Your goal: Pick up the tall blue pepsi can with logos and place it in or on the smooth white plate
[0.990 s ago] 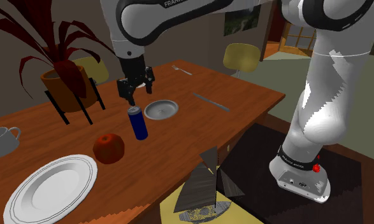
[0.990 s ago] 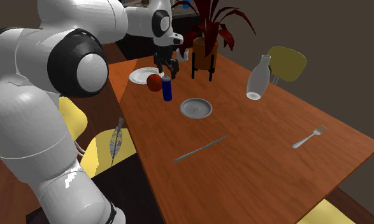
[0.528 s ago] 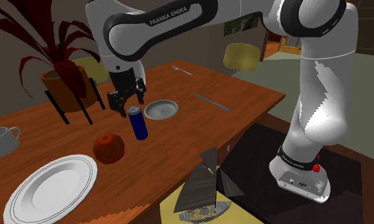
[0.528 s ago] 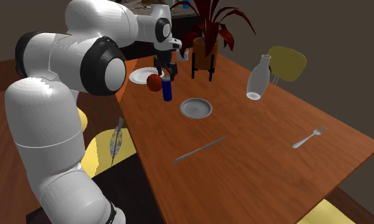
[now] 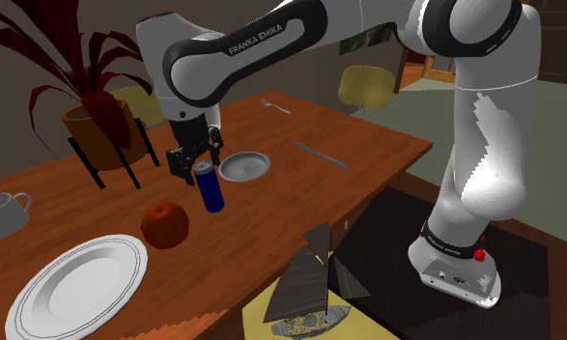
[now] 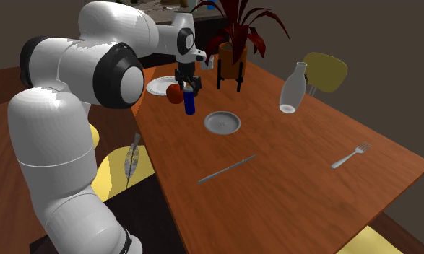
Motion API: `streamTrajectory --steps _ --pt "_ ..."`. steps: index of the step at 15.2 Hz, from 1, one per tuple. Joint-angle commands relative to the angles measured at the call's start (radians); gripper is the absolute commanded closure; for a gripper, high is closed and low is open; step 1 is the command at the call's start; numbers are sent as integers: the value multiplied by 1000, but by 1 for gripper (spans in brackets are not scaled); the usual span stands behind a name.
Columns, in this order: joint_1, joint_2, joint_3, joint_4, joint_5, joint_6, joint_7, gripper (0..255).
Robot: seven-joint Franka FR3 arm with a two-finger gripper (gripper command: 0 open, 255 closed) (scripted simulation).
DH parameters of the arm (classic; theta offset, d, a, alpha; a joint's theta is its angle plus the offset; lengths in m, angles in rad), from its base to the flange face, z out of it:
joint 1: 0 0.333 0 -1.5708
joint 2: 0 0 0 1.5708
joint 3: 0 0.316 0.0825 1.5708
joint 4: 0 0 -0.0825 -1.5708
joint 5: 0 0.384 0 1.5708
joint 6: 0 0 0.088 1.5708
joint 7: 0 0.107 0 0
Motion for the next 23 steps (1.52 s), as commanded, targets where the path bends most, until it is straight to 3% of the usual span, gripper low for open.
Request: streamTrajectory --steps 1,3,4,13,23 --pt "0 0 0 -1 0 1 0 0" --pt "0 0 0 0 0 0 0 0" --pt "0 0 0 0 0 0 0 255" --pt "0 0 0 -1 0 1 0 255" --pt "3 -13 4 117 7 -129 -6 255"
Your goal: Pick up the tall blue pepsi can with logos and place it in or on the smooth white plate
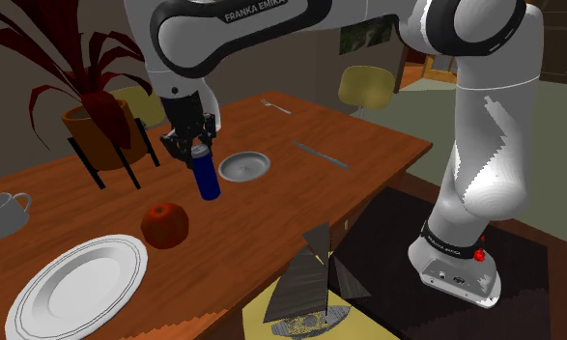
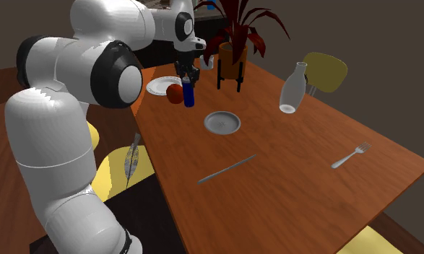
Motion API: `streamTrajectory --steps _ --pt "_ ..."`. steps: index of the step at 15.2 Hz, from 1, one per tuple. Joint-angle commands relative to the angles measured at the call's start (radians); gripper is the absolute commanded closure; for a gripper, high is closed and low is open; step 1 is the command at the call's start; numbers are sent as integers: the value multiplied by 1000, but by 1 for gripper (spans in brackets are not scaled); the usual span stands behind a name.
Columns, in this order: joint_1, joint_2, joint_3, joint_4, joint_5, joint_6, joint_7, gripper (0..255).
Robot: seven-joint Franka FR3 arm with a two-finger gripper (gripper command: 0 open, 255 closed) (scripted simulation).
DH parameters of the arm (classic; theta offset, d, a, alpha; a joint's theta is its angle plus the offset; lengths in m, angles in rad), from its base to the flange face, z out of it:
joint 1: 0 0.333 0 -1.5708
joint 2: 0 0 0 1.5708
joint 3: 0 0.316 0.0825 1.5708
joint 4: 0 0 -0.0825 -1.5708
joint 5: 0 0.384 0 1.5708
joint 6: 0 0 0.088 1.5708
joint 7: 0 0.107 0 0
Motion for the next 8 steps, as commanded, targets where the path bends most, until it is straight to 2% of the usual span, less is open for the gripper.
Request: streamTrajectory --steps 1,8 --pt "1 -2 1 23 1 -25 -1 255" --pt "7 4 3 113 0 -109 -2 255"
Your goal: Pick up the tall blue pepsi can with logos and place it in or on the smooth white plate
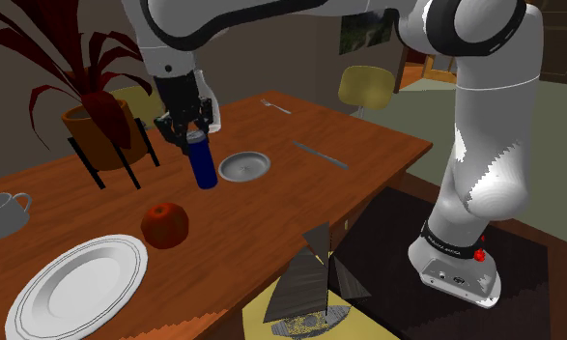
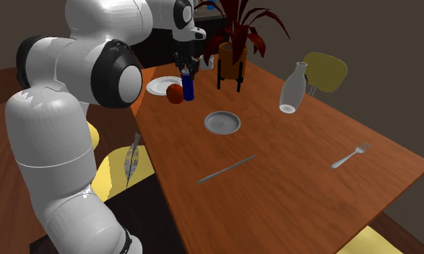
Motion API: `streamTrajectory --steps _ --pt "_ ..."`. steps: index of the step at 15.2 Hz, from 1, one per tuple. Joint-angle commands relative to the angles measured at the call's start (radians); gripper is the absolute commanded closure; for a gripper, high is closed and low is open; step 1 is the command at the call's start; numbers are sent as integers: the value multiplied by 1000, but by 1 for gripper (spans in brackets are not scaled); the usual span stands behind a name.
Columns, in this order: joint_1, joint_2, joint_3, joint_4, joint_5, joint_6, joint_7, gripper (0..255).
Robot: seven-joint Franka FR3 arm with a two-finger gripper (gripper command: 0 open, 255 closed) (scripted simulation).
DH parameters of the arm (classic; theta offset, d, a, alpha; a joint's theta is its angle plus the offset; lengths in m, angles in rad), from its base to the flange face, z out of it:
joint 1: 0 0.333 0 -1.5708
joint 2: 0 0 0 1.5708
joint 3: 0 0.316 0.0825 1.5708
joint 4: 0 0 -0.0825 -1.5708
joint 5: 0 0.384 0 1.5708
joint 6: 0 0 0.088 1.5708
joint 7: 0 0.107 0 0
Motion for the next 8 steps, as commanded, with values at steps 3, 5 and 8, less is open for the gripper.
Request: streamTrajectory --steps 3,5,8 --pt "-44 -22 -20 6 13 -25 -66 255" --pt "-74 -33 -35 10 20 -38 -110 255" --pt "-115 -41 -57 26 28 -61 -175 255"
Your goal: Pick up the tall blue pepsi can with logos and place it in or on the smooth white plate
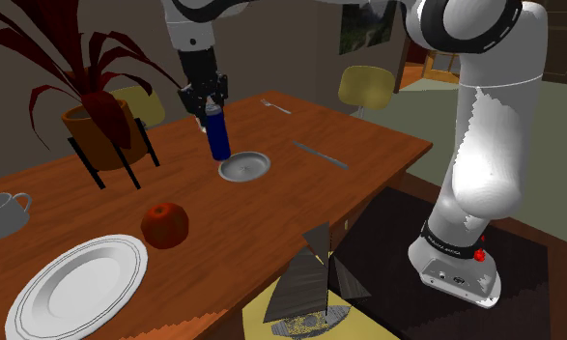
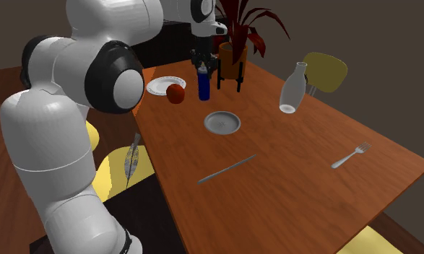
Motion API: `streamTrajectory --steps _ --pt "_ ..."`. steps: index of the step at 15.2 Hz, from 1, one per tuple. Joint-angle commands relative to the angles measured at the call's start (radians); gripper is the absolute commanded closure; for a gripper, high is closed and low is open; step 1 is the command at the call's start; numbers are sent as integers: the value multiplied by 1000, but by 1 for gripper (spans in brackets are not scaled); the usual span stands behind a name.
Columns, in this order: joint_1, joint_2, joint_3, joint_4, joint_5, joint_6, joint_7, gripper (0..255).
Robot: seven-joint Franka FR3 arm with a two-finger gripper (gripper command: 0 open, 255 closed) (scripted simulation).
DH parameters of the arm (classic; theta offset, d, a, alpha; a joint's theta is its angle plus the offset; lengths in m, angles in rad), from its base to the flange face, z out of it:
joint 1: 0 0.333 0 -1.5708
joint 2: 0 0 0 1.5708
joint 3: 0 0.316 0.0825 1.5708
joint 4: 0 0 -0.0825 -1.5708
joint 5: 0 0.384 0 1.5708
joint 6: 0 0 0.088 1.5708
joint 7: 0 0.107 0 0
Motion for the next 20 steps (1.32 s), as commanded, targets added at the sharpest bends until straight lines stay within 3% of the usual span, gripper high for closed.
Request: streamTrajectory --steps 1,6,20 --pt "-30 -17 -14 -12 9 -4 -45 255" --pt "-105 4 -60 71 14 -63 -170 255" --pt "-117 -27 -64 -162 21 139 -173 255"
